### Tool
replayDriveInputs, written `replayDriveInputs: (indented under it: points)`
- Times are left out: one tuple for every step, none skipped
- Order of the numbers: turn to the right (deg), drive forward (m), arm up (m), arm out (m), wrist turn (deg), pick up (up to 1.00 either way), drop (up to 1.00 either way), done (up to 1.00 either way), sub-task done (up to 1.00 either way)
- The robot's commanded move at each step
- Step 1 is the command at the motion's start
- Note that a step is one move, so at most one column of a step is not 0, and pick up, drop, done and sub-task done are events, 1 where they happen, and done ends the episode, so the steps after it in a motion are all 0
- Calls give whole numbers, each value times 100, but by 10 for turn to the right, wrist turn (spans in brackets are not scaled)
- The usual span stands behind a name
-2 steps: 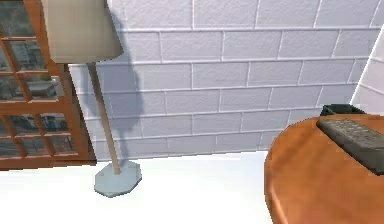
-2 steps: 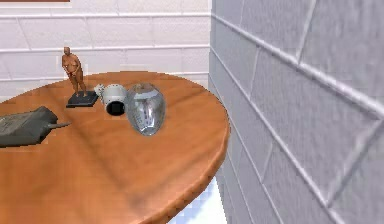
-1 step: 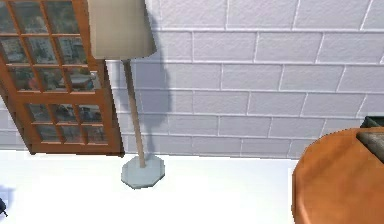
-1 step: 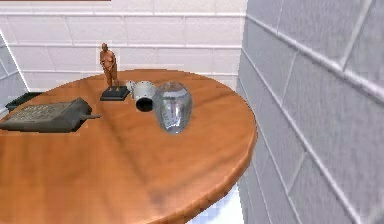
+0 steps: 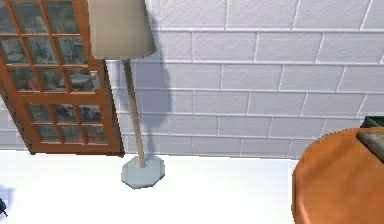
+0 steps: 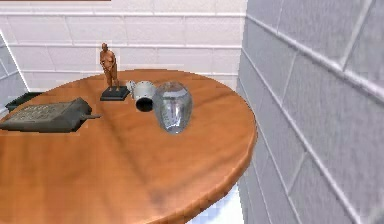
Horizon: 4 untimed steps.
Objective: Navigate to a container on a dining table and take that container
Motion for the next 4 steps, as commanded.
replayDriveInputs:
  points:
    - [0,0,38,0,0,0,0,0,0]
    - [0,0,0,42,0,0,0,0,0]
    - [0,0,0,0,450,0,0,0,0]
    - [0,0,0,0,450,0,0,0,0]
